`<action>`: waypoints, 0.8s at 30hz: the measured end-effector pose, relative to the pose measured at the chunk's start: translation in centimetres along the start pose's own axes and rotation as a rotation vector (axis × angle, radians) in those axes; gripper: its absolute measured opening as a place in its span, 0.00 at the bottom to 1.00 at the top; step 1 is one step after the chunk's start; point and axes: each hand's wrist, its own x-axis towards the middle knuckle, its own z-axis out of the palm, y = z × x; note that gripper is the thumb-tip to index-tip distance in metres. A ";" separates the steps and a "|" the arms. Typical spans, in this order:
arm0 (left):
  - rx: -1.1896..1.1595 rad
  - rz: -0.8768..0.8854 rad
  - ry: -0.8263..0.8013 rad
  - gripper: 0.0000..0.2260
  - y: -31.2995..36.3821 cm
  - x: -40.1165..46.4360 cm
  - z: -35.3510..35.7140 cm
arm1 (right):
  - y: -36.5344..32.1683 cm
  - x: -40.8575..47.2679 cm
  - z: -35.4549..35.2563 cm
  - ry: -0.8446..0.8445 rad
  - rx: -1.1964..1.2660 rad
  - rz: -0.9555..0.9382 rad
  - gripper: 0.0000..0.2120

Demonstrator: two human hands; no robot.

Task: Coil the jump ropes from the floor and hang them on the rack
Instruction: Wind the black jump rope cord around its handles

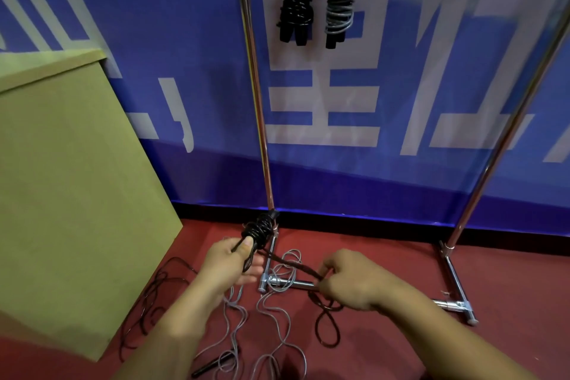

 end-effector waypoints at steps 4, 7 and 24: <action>0.204 0.066 0.035 0.11 -0.5 0.9 -0.1 | 0.0 -0.3 0.4 0.159 -0.112 -0.104 0.08; 0.465 0.140 0.031 0.11 -1.3 1.7 -0.1 | 0.1 -0.7 1.3 0.199 -0.162 -0.277 0.05; 0.947 0.294 -0.241 0.09 -1.4 0.2 3.2 | 0.3 0.4 0.4 0.448 -0.263 -0.444 0.10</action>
